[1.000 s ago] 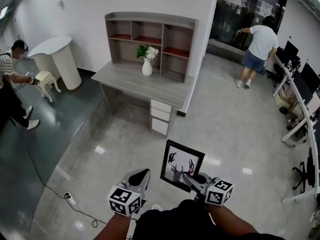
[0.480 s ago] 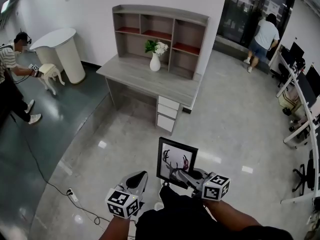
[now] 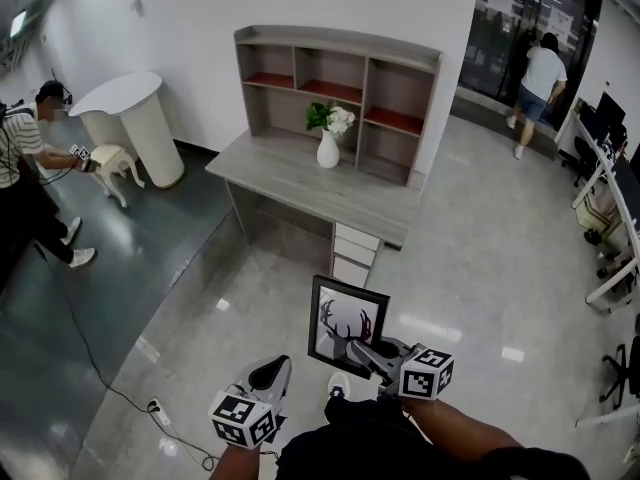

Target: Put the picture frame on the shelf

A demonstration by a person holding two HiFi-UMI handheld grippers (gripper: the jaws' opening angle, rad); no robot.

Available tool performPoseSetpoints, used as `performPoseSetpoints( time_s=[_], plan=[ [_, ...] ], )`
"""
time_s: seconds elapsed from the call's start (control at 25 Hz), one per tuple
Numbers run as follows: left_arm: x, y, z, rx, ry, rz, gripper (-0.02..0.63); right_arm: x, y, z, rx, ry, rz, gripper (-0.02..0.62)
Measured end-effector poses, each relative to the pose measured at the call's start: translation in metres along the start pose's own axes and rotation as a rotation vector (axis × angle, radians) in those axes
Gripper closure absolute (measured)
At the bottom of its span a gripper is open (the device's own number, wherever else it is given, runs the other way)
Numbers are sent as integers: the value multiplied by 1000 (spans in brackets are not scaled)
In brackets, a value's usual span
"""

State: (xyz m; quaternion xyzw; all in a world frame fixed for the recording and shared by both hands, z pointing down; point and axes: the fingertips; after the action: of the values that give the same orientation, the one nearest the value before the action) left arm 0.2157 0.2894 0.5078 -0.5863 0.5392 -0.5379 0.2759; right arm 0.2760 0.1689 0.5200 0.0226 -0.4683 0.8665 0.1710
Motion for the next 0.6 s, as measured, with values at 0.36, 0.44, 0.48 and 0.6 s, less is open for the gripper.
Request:
performPoseSetpoints(
  time_s=[0.36, 0.44, 0.48, 0.6],
  plan=[
    [94, 77, -55, 67, 8, -4, 597, 49, 76, 70, -29, 35, 53, 572],
    [114, 86, -65, 82, 8, -2, 596, 57, 86, 88, -42, 31, 57, 572],
    [123, 89, -69, 84, 6, -3, 597, 60, 90, 96, -41, 27, 59, 572],
    [143, 94, -74, 84, -11, -26, 596, 67, 100, 112, -21, 18, 66, 572]
  ],
)
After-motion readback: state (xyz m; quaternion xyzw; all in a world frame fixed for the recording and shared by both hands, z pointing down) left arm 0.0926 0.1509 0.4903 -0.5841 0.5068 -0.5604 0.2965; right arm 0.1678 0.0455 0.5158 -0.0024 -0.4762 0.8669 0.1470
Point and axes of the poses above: the fingertips, and each gripper's own axes: x forward along the fingers, z to its right, y out of its top, and after that the axes turned 1 degree about -z, right-handed
